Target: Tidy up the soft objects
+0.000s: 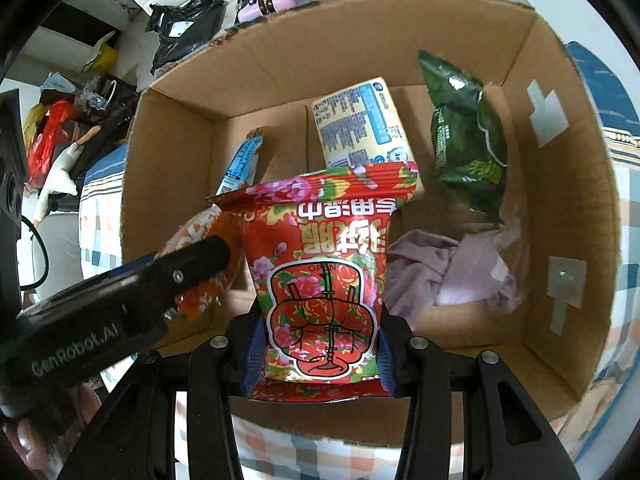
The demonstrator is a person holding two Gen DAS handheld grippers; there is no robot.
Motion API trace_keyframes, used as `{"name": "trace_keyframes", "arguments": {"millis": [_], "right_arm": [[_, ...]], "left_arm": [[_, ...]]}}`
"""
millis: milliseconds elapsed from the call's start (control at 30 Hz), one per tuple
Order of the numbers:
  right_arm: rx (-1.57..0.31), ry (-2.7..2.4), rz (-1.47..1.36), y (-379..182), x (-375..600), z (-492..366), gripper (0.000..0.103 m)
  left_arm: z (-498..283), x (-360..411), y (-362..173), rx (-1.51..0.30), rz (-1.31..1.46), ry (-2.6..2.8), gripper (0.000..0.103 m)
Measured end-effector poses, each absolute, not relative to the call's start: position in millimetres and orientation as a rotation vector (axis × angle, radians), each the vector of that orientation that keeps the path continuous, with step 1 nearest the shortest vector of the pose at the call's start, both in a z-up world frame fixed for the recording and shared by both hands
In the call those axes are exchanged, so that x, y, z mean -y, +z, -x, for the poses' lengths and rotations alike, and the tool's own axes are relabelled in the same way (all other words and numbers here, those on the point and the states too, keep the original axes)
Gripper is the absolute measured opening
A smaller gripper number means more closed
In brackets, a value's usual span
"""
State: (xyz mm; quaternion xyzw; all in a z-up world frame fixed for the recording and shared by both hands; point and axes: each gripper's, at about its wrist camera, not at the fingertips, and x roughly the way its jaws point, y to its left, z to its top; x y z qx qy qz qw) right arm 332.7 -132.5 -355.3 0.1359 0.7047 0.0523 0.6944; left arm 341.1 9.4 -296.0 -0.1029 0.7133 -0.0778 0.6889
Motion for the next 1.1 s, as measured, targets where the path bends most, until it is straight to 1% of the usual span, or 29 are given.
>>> {"name": "trace_keyframes", "arguments": {"millis": [100,133,167,233,267,300,367,433,467,500,567,633,700,733,933,1100], "right_arm": [[-1.6,0.109,-0.311,-370,130,-336,0.05],[-1.604,0.107,-0.31,-372,130,-337,0.053],[-1.605,0.106,-0.308,-374,130,-337,0.061],[-1.597,0.095,-0.286,-376,128,-337,0.064],[-1.594,0.088,-0.265,-376,126,-336,0.066],[-1.592,0.085,-0.26,-376,126,-336,0.068],[-1.585,0.068,-0.225,-374,125,-335,0.076],[-1.57,0.05,-0.186,-370,125,-334,0.076],[-1.562,0.03,-0.16,-368,125,-332,0.078],[-1.557,0.025,-0.154,-367,127,-332,0.08],[-1.543,0.004,-0.125,-365,128,-329,0.092],[-1.524,-0.019,-0.097,-361,130,-326,0.094],[-1.511,-0.041,-0.08,-357,133,-323,0.101],[-1.501,-0.046,-0.078,-356,134,-321,0.103],[-1.463,-0.079,-0.086,-336,150,-312,0.103],[-1.417,-0.08,-0.093,-307,163,-295,0.103]], "left_arm": [[-340,-8,-302,-1.608,0.214,-0.159,0.06],[-339,-8,-304,-1.607,0.205,-0.155,0.06],[-339,-7,-305,-1.607,0.19,-0.146,0.06],[-337,-6,-305,-1.599,0.186,-0.143,0.06],[-336,-5,-304,-1.593,0.18,-0.141,0.062],[-335,-4,-302,-1.588,0.171,-0.138,0.071],[-333,-3,-296,-1.564,0.151,-0.133,0.08],[-330,-2,-289,-1.535,0.123,-0.123,0.087],[-329,-1,-285,-1.523,0.108,-0.12,0.093],[-329,0,-282,-1.51,0.088,-0.114,0.097],[-329,2,-276,-1.483,0.056,-0.105,0.098],[-327,4,-269,-1.46,0.041,-0.097,0.099],[-325,4,-261,-1.436,0.036,-0.093,0.1],[-323,5,-258,-1.426,0.033,-0.091,0.1],[-312,6,-239,-1.372,0.018,-0.077,0.101],[-295,3,-215,-1.319,0.019,-0.064,0.101]]}}
